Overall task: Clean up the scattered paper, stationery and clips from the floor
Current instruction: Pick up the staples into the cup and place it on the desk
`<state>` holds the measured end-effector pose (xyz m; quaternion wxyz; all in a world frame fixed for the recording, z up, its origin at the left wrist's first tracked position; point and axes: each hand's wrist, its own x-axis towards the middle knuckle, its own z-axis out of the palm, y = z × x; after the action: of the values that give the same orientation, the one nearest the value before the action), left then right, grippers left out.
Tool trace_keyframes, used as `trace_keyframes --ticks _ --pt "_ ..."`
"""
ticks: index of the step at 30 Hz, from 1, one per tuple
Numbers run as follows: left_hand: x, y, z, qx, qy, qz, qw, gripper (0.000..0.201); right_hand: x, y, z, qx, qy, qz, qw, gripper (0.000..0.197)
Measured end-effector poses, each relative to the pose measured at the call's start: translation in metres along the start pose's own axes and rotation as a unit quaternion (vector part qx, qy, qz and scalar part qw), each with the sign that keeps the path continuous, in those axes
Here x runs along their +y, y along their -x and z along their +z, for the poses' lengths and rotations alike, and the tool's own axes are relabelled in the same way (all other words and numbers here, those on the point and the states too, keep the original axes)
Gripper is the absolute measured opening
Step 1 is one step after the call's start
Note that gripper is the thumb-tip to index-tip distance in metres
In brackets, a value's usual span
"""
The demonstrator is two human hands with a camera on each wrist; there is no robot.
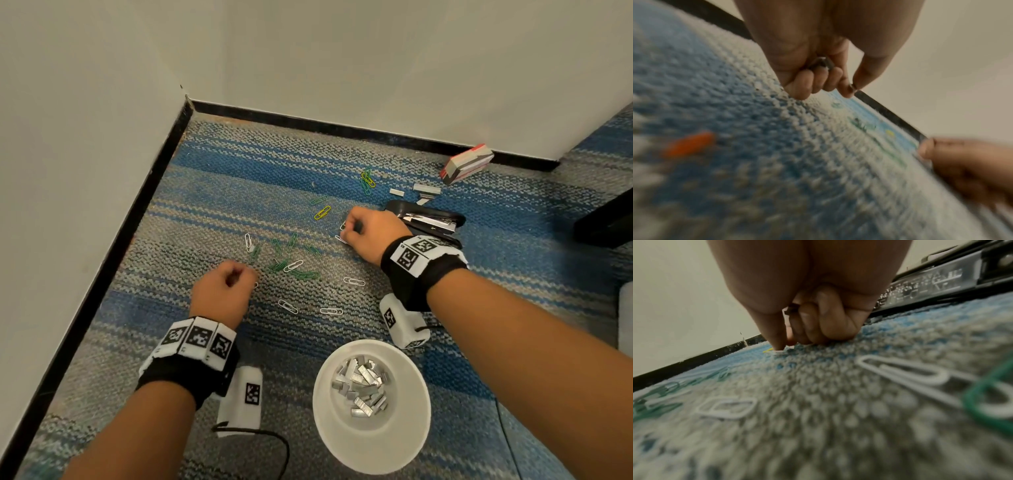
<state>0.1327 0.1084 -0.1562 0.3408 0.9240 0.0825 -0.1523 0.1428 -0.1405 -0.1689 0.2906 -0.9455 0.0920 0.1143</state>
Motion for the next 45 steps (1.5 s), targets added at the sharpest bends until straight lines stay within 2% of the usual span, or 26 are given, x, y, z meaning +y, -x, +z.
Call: trace_keyframes --ticks 1,3,5,7,9,11,13,14,16,18,22,26,32,35,38,41,45 --pt "-0.001 -0.008 -0.001 -0.015 0.062 -0.053 0.997 0.018 -0.001 0.0 0.0 0.002 0.005 -0.001 1.0 0.007" --pt "0.0 -0.019 -0.003 -0.036 0.227 -0.154 0.961 0.023 -0.002 -0.001 0.001 0.003 0.004 0.001 1.0 0.008" --pt "0.003 -0.02 -0.005 -0.046 0.331 -0.181 0.925 0.027 -0.001 0.001 0.0 0.01 -0.034 0.027 0.999 0.012" --pt "0.01 -0.015 -0.007 -0.045 0.378 -0.169 0.909 0.025 0.002 0.003 -0.004 0.008 -0.163 0.07 0.984 0.019" --pt "0.009 -0.018 -0.005 -0.033 0.368 -0.163 0.915 0.02 0.005 0.009 -0.008 -0.009 -0.335 0.113 0.936 0.024" --pt "0.008 -0.027 -0.003 -0.016 0.276 -0.125 0.953 0.014 0.007 0.014 -0.013 -0.022 -0.413 0.131 0.901 0.027" --pt "0.009 -0.033 -0.003 0.014 0.087 -0.044 0.995 0.007 0.006 0.019 -0.017 -0.045 -0.42 0.13 0.897 0.026" --pt "0.009 -0.035 -0.003 0.031 -0.006 0.003 0.999 0.012 0.005 0.02 -0.017 -0.062 -0.417 0.129 0.898 0.025" --pt "0.011 -0.037 -0.003 0.031 -0.122 0.081 0.989 0.02 0.005 0.024 -0.016 -0.099 -0.4 0.123 0.903 0.021" --pt "0.011 -0.041 -0.002 0.024 -0.163 0.109 0.98 0.02 0.004 0.027 -0.014 -0.121 -0.365 0.111 0.916 0.016" --pt "0.013 -0.037 -0.002 0.035 -0.138 0.092 0.986 0.016 0.004 0.034 -0.017 -0.114 -0.276 0.074 0.951 0.011" --pt "0.015 -0.024 -0.005 0.082 -0.025 0.061 0.994 0.013 0.0 0.047 -0.033 -0.128 -0.243 0.02 0.961 0.008" --pt "0.019 0.004 -0.011 0.076 -0.025 0.116 0.99 0.019 -0.008 0.09 -0.058 -0.122 -0.187 -0.059 0.973 0.008" --pt "0.017 0.018 -0.018 0.064 -0.048 0.111 0.991 0.032 -0.018 0.121 -0.064 -0.123 -0.205 -0.074 0.968 0.01" --pt "0.019 0.034 -0.031 0.051 -0.038 0.102 0.993 0.033 -0.029 0.15 -0.063 -0.11 -0.244 -0.096 0.959 0.011" --pt "0.035 0.069 -0.038 0.019 -0.001 0.141 0.99 0.032 -0.039 0.173 -0.054 -0.099 -0.324 -0.1 0.936 0.01" --pt "0.058 0.124 -0.03 -0.062 0.069 0.216 0.972 0.031 -0.05 0.191 -0.039 -0.063 -0.401 -0.087 0.91 0.013"
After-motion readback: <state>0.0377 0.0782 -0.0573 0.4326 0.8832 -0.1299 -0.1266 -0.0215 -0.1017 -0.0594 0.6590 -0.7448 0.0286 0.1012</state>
